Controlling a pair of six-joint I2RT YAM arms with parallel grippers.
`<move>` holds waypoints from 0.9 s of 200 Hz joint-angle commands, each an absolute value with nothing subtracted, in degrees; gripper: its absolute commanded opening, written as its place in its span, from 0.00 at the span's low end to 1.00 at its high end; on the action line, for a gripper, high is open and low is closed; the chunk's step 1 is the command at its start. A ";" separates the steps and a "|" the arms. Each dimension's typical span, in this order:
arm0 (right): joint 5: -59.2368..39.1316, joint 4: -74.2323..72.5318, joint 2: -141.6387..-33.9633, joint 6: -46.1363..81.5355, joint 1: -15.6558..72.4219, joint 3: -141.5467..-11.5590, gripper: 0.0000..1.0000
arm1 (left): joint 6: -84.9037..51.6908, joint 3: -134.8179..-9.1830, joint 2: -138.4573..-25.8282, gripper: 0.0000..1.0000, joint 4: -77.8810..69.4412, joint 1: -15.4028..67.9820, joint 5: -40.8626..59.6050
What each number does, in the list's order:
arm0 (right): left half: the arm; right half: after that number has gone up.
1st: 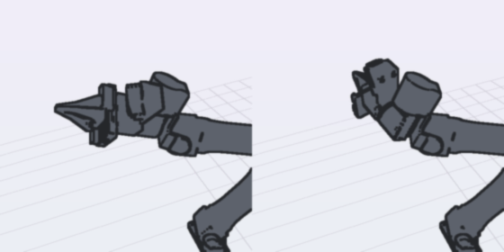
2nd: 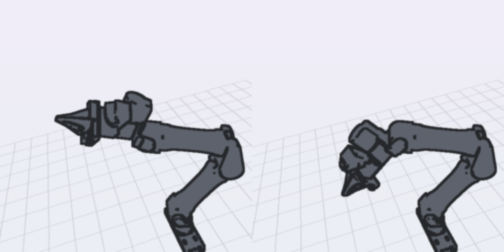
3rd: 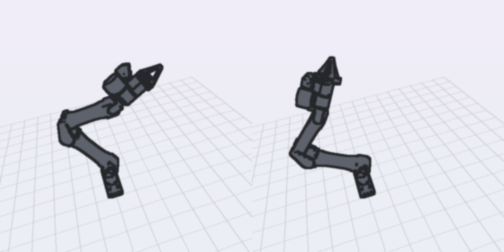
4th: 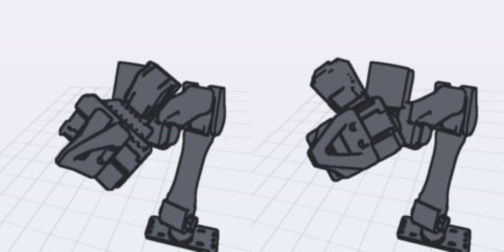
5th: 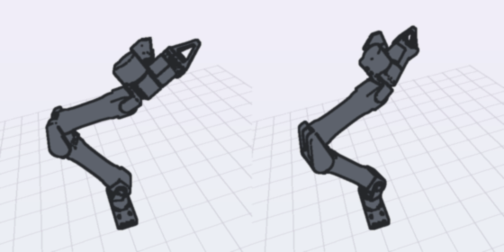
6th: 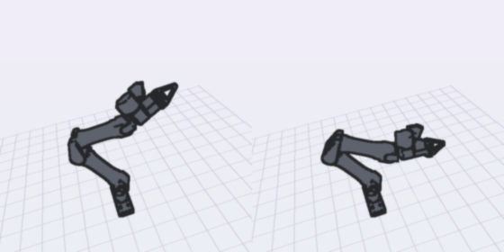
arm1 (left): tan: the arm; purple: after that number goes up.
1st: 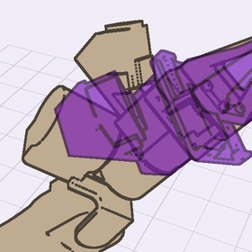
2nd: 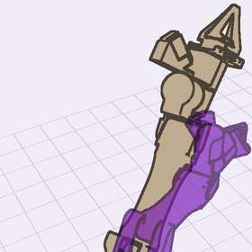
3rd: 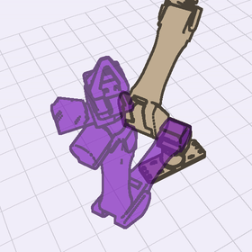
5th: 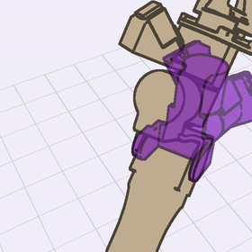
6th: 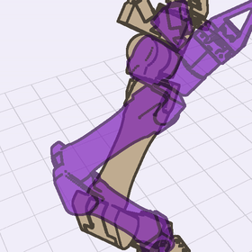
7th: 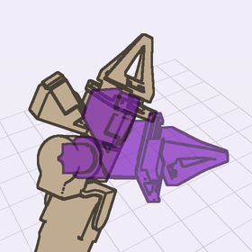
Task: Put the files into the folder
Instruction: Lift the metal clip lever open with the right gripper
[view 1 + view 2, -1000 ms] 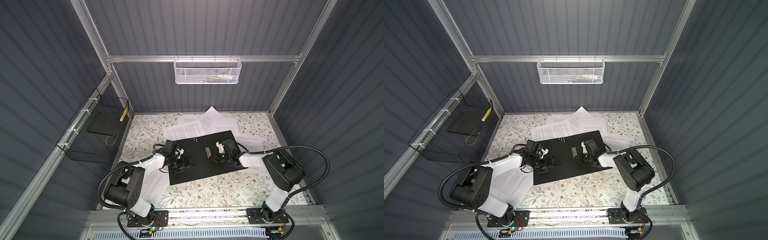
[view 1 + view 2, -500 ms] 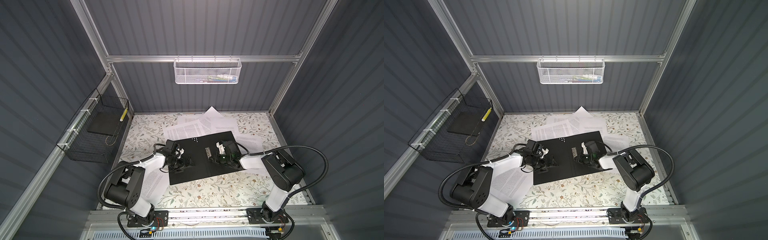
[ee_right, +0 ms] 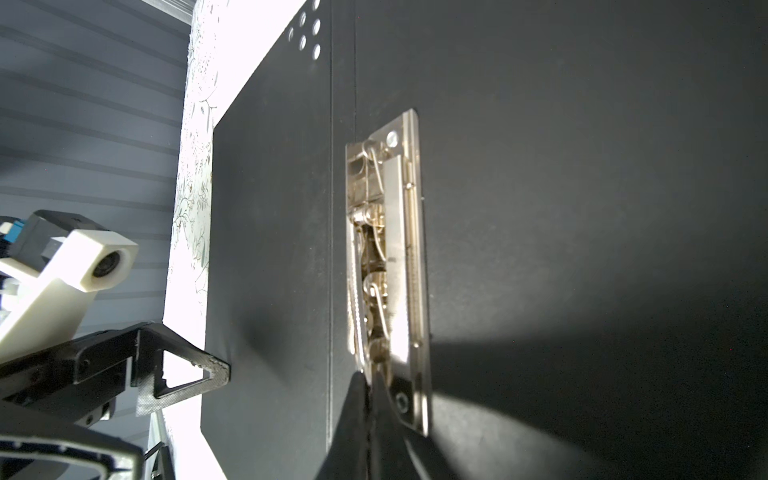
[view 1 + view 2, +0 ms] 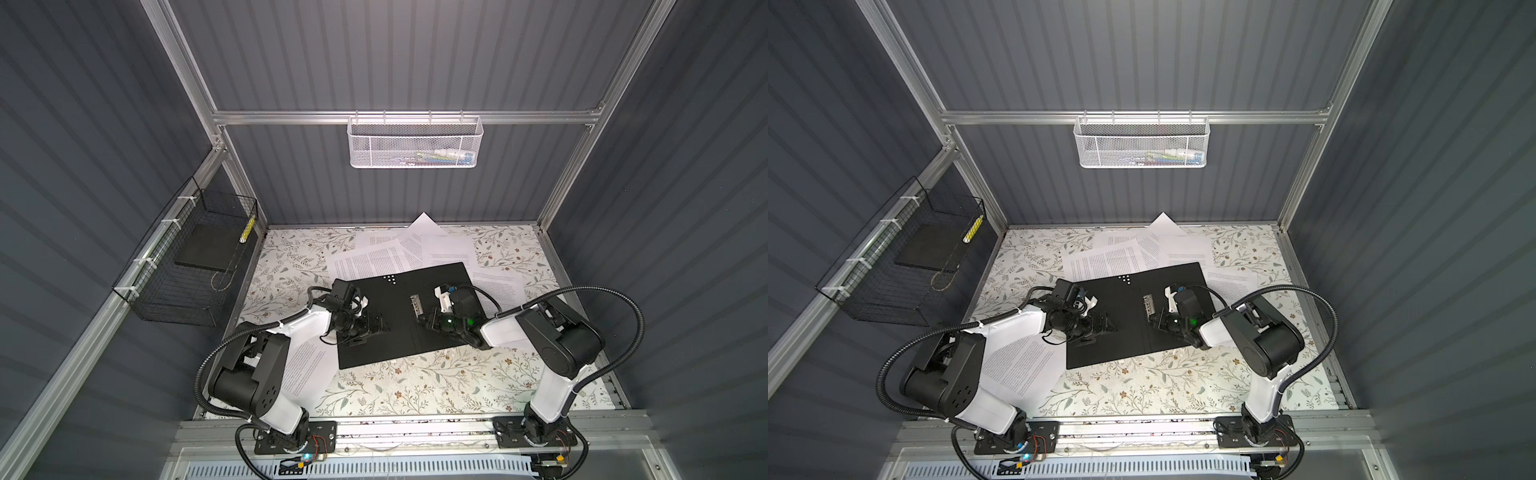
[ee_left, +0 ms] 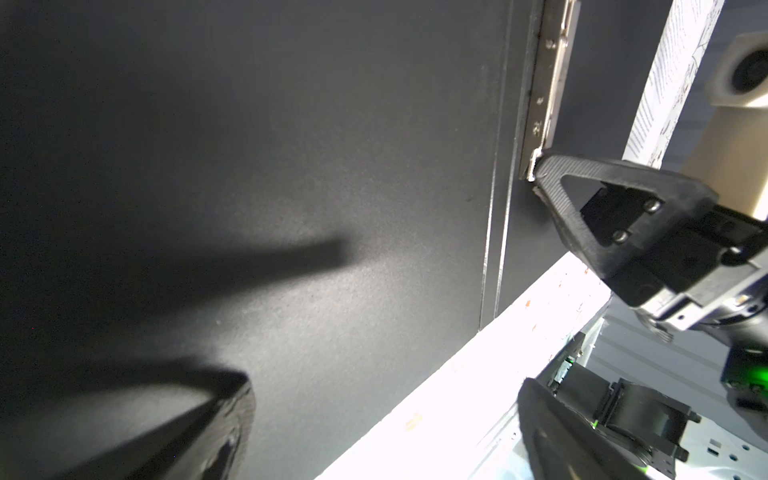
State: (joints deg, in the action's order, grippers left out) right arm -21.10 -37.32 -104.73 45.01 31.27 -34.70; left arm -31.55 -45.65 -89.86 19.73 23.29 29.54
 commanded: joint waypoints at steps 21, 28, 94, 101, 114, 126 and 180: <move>-9.45 -31.47 -108.50 45.71 29.24 -28.89 0.00 | -30.45 -41.25 -93.78 1.00 27.51 22.75 16.15; -10.08 -33.04 -108.22 45.93 29.20 -28.27 0.00 | -30.41 -41.33 -93.86 1.00 27.62 22.76 15.88; -24.81 -36.89 -97.02 44.76 29.27 -31.23 0.15 | -30.85 -41.15 -93.96 1.00 26.95 22.76 15.01; -24.57 -36.15 -95.07 44.21 29.27 -31.19 0.23 | -30.78 -41.22 -94.04 1.00 26.79 22.76 15.06; -24.35 -33.44 -91.99 43.10 29.29 -31.11 0.32 | -30.68 -41.14 -94.30 1.00 26.57 22.76 15.18; -24.39 -31.26 -89.67 42.47 29.27 -30.60 0.36 | -30.53 -40.98 -94.61 1.00 26.28 22.75 15.41; -24.36 -27.82 -88.78 42.51 29.88 -27.89 0.23 | -29.83 -41.36 -95.05 1.00 25.42 22.76 17.47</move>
State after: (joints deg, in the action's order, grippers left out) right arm -23.94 -31.11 -87.74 43.00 29.45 -29.54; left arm -31.53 -45.65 -89.93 18.13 23.33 25.52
